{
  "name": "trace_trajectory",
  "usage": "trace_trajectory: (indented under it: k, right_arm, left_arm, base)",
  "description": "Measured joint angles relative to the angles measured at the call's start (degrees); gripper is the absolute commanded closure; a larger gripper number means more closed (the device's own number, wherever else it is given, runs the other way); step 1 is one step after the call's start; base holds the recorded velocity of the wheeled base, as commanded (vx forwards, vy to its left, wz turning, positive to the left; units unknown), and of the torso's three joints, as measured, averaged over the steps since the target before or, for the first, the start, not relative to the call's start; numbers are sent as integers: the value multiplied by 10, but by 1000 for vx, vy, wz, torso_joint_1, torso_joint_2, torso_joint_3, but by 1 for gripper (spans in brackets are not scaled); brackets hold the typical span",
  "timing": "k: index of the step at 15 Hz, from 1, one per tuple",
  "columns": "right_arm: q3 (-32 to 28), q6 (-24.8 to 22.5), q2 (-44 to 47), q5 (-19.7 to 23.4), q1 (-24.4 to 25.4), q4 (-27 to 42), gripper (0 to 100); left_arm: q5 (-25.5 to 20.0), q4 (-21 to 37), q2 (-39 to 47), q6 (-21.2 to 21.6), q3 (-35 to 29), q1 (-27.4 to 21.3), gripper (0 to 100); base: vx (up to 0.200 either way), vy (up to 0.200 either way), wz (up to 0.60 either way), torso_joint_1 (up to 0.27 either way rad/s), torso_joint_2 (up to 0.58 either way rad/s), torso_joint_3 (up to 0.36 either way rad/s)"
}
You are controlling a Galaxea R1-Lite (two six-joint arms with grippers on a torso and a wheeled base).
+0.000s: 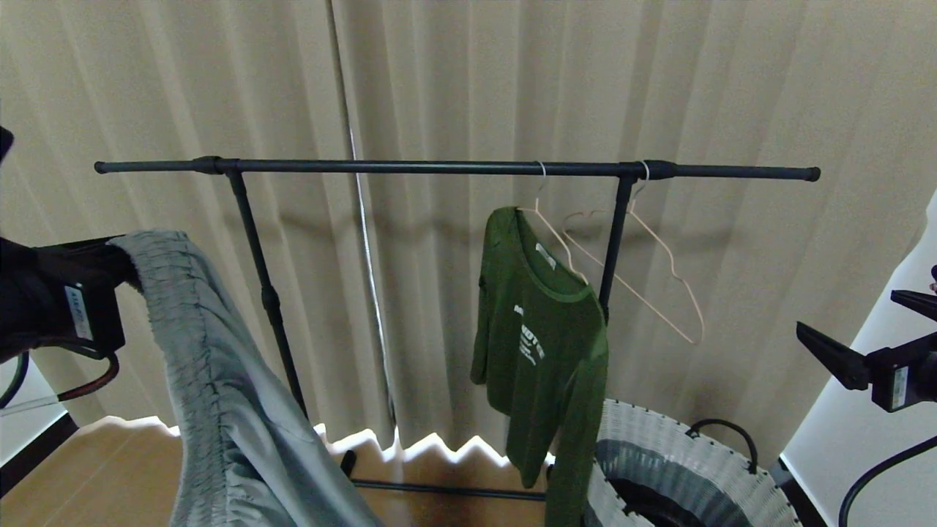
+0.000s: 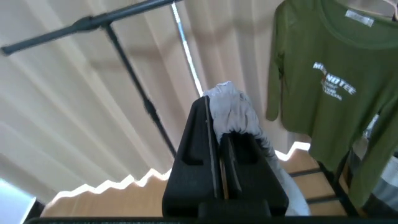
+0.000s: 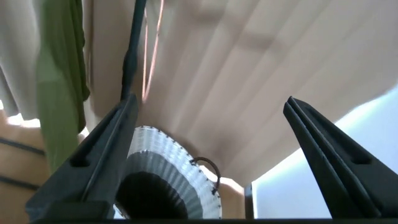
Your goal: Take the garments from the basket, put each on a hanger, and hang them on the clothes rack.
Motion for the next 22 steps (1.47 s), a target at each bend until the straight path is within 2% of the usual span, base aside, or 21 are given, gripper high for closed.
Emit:
trace_trajectory:
  k: [3,6,11,14,18,22]
  right_arm:
    - [0,-1,5,0,0,4,0]
    - [-12,-1,5,2,5,46,0]
    - [-115,1,24,2,45,203,0]
    - [-173,5,85,1,58,237,0]
    - [-258,61,200,0,69,246,0]
    - [-316,83,282,-2,73,254,0]
  left_arm:
    - [0,-1,0,1,4,-1,100]
    - [0,-3,-1,1,17,0,100]
    - [0,-3,-7,2,30,-2,100]
    - [-1,-3,-17,2,41,-2,100]
    - [-1,-3,-29,2,60,-5,100]
    - [-1,-2,-33,3,65,-7,100]
  base:
    - [200,0,0,9,2,2]
    - [133,0,0,5,2,3]
    - [0,0,0,0,0,0]
    - [0,0,0,0,0,0]
    - [0,0,0,0,0,0]
    - [0,0,0,0,0,0]
